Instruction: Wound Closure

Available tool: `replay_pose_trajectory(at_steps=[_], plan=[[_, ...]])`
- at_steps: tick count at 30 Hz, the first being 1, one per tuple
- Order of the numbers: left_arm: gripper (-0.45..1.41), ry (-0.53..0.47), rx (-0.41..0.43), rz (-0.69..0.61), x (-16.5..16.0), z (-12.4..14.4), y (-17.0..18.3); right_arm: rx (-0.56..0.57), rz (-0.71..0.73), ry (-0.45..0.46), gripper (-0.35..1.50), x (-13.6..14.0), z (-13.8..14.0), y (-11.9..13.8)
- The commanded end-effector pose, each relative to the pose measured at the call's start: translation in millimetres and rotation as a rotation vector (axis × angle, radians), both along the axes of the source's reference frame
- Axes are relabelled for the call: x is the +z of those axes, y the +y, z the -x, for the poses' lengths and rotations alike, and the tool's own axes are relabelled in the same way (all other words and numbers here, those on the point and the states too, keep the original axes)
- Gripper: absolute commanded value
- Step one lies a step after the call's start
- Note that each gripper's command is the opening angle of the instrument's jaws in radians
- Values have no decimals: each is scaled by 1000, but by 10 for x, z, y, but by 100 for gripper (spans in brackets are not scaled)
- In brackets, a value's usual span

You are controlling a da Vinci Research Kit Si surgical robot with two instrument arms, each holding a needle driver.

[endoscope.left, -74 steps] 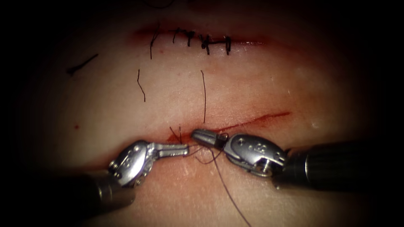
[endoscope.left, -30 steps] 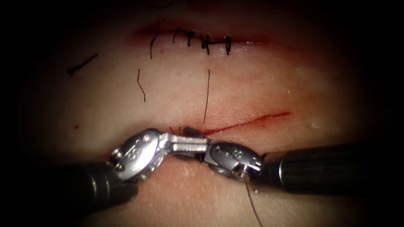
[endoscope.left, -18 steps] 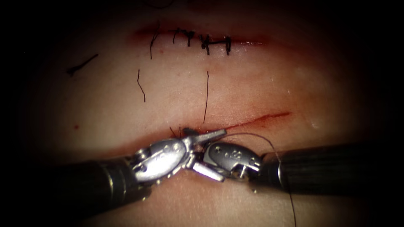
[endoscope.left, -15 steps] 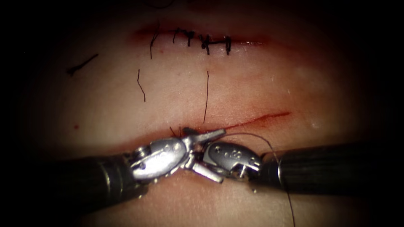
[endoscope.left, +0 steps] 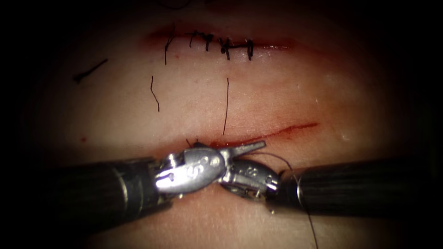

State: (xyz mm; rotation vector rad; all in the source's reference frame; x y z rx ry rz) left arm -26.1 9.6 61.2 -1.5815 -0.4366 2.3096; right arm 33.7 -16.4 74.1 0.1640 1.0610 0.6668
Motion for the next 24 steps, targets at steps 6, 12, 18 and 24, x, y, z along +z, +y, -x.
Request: replay_pose_trajectory(at_steps=[6, 12, 18, 24], plan=[[2, 33, 6, -2, -2, 9, -2, -6, -4, -1, 117, 6, -4, -8], [-45, 116, -4, 40, -2, -1, -1, -4, -9, 1, 117, 5, -3, -9], [-45, 103, -1, 14, -2, -11, 21, -12, -13, -2, 115, 5, -3, -10], [-45, 32, 35, -10, 11, -19, 50, -34, -17, 21, 114, 1, -3, -14]])
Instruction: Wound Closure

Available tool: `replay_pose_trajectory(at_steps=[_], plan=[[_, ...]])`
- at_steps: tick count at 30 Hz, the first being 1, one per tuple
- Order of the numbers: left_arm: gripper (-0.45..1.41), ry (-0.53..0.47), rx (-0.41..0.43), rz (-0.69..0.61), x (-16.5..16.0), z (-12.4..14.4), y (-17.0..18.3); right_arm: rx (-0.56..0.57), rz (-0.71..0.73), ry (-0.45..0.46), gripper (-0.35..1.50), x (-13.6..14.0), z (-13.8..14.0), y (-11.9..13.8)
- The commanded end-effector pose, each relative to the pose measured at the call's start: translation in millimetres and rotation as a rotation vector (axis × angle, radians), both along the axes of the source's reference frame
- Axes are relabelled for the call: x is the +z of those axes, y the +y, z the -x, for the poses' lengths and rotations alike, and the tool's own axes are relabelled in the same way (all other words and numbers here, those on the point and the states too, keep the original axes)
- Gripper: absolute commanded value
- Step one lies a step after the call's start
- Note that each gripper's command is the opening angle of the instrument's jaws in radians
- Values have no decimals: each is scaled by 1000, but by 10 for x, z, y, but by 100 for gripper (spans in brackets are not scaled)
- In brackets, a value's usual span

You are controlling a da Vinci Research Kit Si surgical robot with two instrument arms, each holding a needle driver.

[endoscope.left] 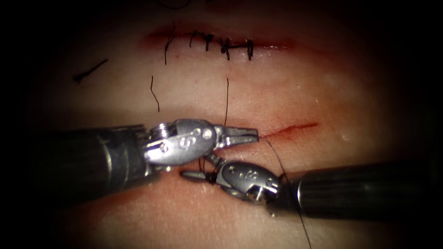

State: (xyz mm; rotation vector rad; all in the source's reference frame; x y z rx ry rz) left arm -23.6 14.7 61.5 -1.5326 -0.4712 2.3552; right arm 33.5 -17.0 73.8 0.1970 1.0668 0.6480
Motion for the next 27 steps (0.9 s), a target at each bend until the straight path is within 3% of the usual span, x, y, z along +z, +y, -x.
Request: replay_pose_trajectory(at_steps=[1, 8, 15, 27], plan=[[-45, -20, -5, -3, 12, 6, 3, -12, -4, 8, 114, 4, -5, -9], [-45, -114, -9, -53, 68, -6, 41, -54, -24, 52, 114, -2, -3, -11], [-45, -190, -1, -77, 103, -13, 54, -113, -28, 101, 114, -9, -7, -14], [-45, -286, 50, -59, 160, -7, 38, -138, 10, 234, 110, -15, -8, -10]])
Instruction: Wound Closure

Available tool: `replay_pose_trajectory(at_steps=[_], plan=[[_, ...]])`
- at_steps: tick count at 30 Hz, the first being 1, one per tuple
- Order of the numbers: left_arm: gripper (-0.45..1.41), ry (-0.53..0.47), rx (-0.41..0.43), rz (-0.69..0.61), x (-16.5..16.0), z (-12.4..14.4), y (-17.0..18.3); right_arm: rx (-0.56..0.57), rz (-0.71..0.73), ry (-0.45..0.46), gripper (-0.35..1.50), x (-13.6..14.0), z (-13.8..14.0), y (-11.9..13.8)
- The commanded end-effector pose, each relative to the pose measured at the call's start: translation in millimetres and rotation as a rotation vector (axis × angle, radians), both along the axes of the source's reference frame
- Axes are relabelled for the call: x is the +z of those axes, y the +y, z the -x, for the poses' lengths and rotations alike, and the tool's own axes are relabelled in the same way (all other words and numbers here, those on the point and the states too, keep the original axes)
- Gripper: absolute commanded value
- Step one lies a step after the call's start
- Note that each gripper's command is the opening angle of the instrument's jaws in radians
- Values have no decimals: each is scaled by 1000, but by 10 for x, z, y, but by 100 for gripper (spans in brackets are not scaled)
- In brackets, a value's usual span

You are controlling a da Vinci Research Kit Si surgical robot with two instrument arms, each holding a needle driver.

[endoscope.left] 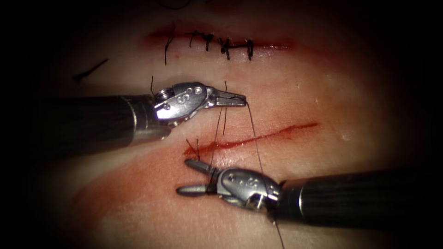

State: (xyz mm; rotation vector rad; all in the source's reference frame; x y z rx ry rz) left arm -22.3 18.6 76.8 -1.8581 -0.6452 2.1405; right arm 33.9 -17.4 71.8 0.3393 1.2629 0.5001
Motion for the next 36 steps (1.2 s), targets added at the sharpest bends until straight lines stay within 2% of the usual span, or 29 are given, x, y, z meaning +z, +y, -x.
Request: replay_pose_trajectory(at_steps=[1, 11, 17, 28, 36], plan=[[-45, -10, 3, -3, 13, 5, -4, 10, -6, 16, 110, 5, -4, -6], [-45, -111, -17, 39, 64, -10, -15, 64, 7, 84, 110, -6, 3, 0], [-45, -164, -41, 61, 96, -22, -28, 142, 13, 111, 109, -17, 13, 12], [-45, -243, -93, 54, 87, -44, -49, 264, 19, 59, 109, -17, 42, 27], [-45, -269, -113, 53, 69, -48, -74, 285, 25, 37, 109, -12, 42, 26]])
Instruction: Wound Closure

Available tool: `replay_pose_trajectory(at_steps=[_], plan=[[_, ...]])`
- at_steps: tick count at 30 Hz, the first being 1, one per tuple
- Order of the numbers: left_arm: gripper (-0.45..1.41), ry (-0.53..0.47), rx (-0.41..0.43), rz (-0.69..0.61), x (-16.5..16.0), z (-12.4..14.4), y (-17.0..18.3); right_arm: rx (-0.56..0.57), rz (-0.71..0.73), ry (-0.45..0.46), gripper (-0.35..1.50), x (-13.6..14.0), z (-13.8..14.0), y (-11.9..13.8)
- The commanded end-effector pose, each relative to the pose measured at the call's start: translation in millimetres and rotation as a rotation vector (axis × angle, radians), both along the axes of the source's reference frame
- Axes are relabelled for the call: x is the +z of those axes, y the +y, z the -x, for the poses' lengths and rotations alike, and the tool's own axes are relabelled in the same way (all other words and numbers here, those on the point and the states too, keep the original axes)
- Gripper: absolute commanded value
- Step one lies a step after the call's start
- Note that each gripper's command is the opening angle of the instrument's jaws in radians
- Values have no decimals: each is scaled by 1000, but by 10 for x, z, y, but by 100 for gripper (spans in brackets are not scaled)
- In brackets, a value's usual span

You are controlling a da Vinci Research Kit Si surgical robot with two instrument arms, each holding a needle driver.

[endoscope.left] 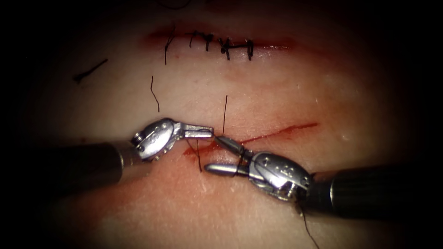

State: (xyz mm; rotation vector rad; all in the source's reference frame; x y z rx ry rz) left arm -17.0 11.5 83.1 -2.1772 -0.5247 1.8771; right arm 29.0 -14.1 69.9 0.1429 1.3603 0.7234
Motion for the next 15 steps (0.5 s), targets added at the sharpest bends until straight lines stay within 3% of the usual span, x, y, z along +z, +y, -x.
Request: replay_pose_trajectory(at_steps=[1, 15], plan=[[-45, -5, -4, -2, 5, 7, -6, -2, -3, 1, 109, 7, -8, -7], [-45, -50, -10, -6, -27, -3, -45, 2, -11, -34, 109, 10, -8, -4]])
